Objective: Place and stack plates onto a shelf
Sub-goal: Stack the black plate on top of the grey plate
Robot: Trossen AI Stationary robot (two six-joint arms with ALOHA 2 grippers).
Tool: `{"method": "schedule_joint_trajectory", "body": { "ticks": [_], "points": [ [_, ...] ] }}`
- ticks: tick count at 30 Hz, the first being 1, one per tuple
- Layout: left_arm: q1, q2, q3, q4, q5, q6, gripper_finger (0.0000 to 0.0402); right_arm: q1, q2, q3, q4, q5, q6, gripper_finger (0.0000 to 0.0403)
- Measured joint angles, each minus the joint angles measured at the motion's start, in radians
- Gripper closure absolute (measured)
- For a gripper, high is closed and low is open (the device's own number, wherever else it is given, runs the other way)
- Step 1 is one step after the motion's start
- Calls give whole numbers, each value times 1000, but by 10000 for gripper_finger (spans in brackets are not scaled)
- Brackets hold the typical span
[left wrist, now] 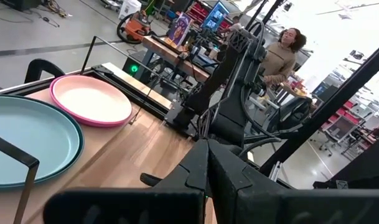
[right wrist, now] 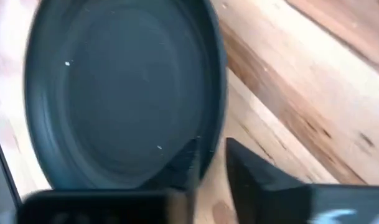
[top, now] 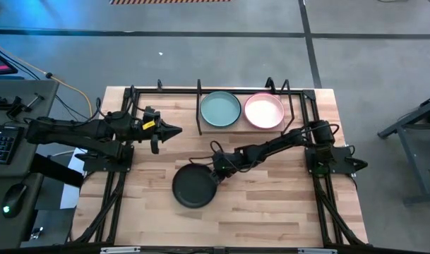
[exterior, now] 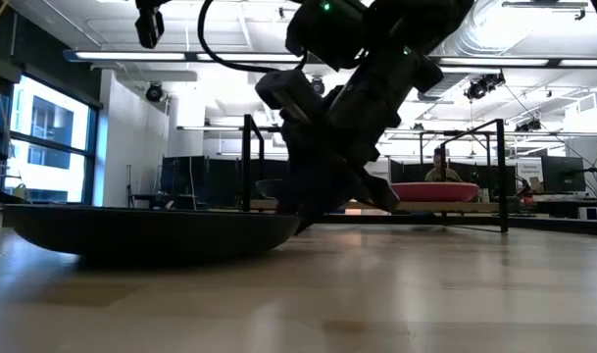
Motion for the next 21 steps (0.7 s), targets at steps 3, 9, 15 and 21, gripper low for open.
{"method": "schedule_joint_trajectory", "body": {
  "ticks": [3,9,15,21],
  "points": [
    [0,0,0,0,0,0,401,-2,0,0,3,1,-14,393],
    [0,0,0,0,0,0,401,-20,-35,0,-22,-41,-75,399],
    [0,0,0,0,-9,0,401,-41,-170,-4,-246,-41,-223,402],
    [0,-1,0,0,-50,0,401,-73,-375,-144,-337,-21,-244,402]
  ]
}}
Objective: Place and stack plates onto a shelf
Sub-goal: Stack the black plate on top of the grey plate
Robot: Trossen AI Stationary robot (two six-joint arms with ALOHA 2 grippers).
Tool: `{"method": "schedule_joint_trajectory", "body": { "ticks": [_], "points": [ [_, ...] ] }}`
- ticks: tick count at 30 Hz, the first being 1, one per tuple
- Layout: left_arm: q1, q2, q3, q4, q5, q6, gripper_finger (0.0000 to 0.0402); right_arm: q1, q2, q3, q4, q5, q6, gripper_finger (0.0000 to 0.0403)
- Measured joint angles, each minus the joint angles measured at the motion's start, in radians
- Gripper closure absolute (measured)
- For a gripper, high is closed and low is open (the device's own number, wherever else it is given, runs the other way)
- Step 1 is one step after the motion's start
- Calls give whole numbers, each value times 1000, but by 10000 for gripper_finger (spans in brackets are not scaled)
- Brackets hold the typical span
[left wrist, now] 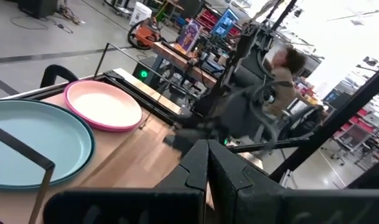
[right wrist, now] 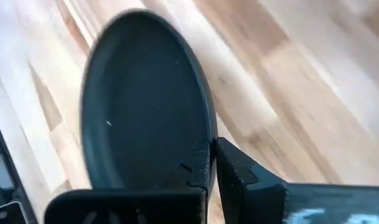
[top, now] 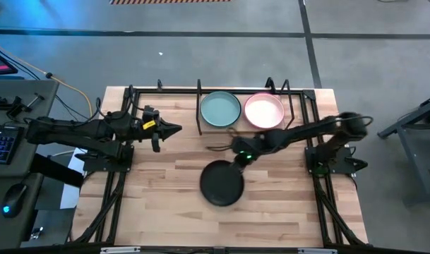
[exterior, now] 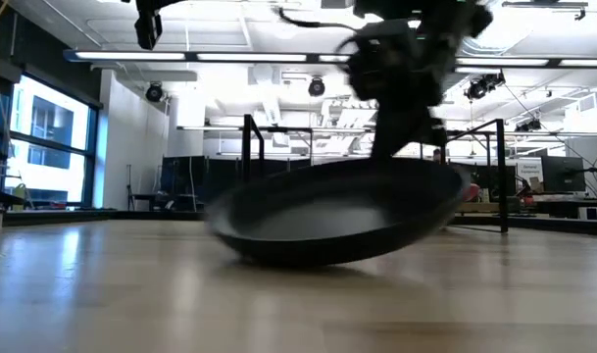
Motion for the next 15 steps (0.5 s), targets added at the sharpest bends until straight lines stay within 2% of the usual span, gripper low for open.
{"method": "schedule_joint_trajectory", "body": {
  "ticks": [5,8,12,15],
  "points": [
    [0,0,0,6,-8,0,401,-15,-255,-239,78,70,189,403],
    [0,0,0,8,-23,0,401,-28,-397,-355,209,154,327,403],
    [0,0,0,11,-54,-1,401,-68,-509,-424,305,291,402,403],
    [0,0,0,16,-65,-1,401,-111,-538,-410,319,319,379,403]
  ]
}}
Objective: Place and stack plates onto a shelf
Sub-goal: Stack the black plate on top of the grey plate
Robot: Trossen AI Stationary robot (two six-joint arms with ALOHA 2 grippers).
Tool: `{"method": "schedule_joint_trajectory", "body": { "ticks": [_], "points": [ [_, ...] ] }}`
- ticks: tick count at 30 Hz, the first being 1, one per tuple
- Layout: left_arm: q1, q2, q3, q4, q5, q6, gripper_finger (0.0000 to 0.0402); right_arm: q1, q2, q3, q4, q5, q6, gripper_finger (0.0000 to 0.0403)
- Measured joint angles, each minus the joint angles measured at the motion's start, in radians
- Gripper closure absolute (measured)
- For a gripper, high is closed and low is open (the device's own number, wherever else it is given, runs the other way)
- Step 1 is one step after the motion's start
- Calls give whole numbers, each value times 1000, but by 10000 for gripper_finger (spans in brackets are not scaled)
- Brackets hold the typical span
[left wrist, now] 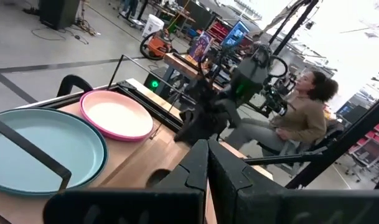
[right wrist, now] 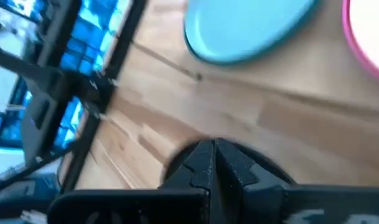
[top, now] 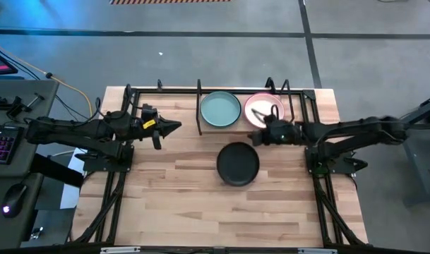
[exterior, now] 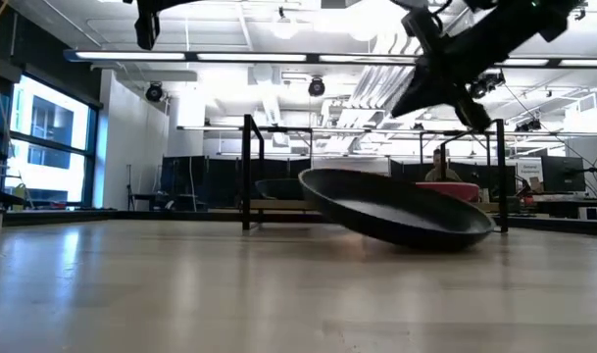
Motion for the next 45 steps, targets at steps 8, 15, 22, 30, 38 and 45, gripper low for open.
{"method": "schedule_joint_trajectory", "body": {
  "ticks": [8,15,22,30,38,45],
  "points": [
    [0,0,0,8,-6,1,401,-43,18,42,-112,-78,-27,403],
    [0,0,0,8,-12,2,401,-34,23,43,-191,-191,-62,400],
    [0,0,0,7,-15,2,401,-34,22,23,-401,-201,-49,317],
    [0,0,0,7,-15,1,401,-30,54,-103,-303,-258,72,198],
    [0,0,1,16,-21,-1,401,44,168,-189,-20,-256,190,187],
    [0,0,1,17,-45,-17,401,94,303,-152,-1,-220,229,188]
  ]
}}
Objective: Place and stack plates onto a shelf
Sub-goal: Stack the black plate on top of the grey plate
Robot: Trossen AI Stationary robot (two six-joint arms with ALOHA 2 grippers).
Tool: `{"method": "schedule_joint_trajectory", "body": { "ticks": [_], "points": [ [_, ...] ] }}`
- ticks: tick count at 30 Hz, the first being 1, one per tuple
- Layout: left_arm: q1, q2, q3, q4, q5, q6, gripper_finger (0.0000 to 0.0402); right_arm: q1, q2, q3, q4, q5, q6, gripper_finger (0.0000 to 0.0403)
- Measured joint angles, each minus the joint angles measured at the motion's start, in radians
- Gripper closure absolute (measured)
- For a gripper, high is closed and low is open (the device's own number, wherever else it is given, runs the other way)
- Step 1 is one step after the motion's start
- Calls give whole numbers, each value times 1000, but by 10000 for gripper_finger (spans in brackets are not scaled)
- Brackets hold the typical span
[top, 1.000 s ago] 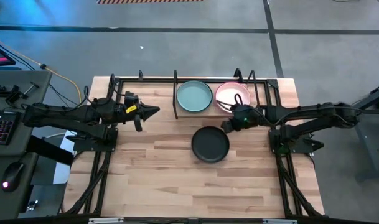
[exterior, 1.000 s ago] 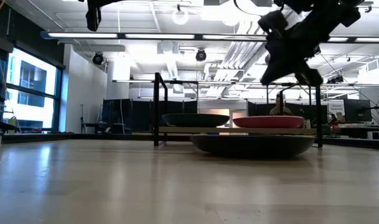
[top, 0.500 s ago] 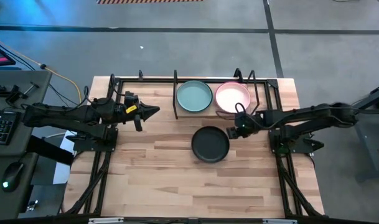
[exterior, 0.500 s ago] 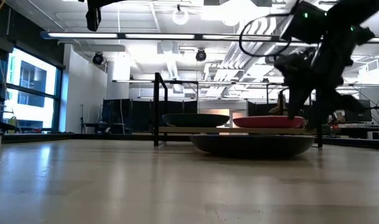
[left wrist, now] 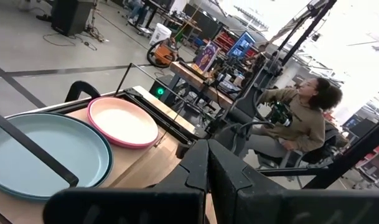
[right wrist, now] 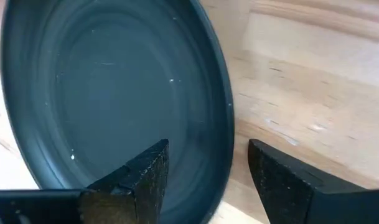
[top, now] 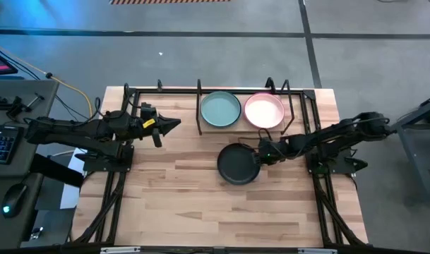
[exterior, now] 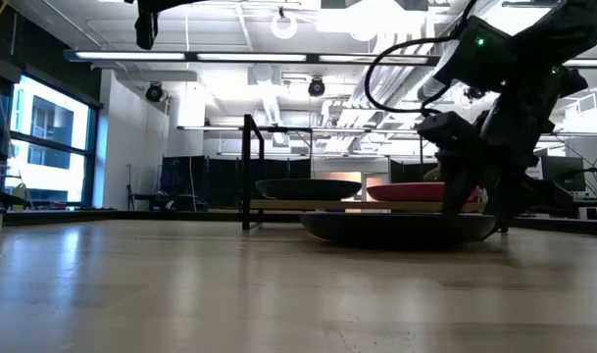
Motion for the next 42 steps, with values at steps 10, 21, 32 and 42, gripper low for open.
{"method": "schedule_joint_trajectory", "body": {
  "ticks": [10,21,32,42],
  "points": [
    [0,0,0,4,0,-8,402,10,34,18,-12,31,54,367],
    [0,-25,1,4,-16,-9,402,7,-267,17,-28,43,30,401],
    [32,-83,0,115,-70,14,402,-198,-298,155,-51,240,-75,402],
    [32,-84,0,155,-66,45,401,-512,33,394,-52,96,-312,403]
  ]
}}
